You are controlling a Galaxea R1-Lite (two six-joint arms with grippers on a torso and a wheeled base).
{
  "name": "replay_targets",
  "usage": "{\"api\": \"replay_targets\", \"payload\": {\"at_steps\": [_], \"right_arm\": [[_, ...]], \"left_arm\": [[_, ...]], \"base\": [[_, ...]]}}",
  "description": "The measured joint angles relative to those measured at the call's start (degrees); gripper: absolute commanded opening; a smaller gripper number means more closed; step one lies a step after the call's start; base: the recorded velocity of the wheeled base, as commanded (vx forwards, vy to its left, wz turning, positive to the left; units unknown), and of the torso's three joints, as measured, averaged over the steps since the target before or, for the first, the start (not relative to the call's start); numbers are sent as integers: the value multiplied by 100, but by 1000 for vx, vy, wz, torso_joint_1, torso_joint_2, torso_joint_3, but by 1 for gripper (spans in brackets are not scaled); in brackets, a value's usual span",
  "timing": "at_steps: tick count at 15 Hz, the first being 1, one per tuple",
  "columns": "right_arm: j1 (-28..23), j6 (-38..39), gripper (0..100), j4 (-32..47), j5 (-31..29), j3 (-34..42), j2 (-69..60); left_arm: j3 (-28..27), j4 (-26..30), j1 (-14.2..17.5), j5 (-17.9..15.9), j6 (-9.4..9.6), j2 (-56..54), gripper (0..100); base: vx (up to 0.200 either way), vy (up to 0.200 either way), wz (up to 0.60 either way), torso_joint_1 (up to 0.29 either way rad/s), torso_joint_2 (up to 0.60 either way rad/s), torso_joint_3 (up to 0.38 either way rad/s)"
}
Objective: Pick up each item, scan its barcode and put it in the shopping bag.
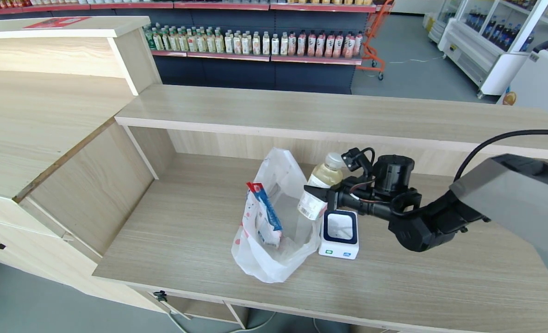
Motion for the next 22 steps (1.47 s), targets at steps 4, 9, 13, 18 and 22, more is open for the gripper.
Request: {"api": "replay_targets", "payload": {"at_steps": [4, 9, 13, 18, 22], "right_arm": [[347, -361, 0, 32, -22, -926, 791], [508, -1517, 0, 211, -46, -1604, 1615], [519, -1899, 100, 194, 6, -1910, 1875], [511, -1080, 100, 475, -13, -1812, 1681], [489, 122, 100, 697, -11, -1414, 957]], "left_arm": [[0, 0, 0, 0, 0, 0, 100], [0, 0, 0, -2, 0, 0, 100], [0, 0, 0, 0, 2, 0, 100], [0, 0, 0, -2, 0, 0, 100], [0, 0, 0, -2, 0, 0, 100]], "base": [[0, 0, 0, 0, 0, 0], [0, 0, 0, 0, 0, 0], [0, 0, 0, 0, 0, 0], [0, 0, 0, 0, 0, 0], [0, 0, 0, 0, 0, 0]]}}
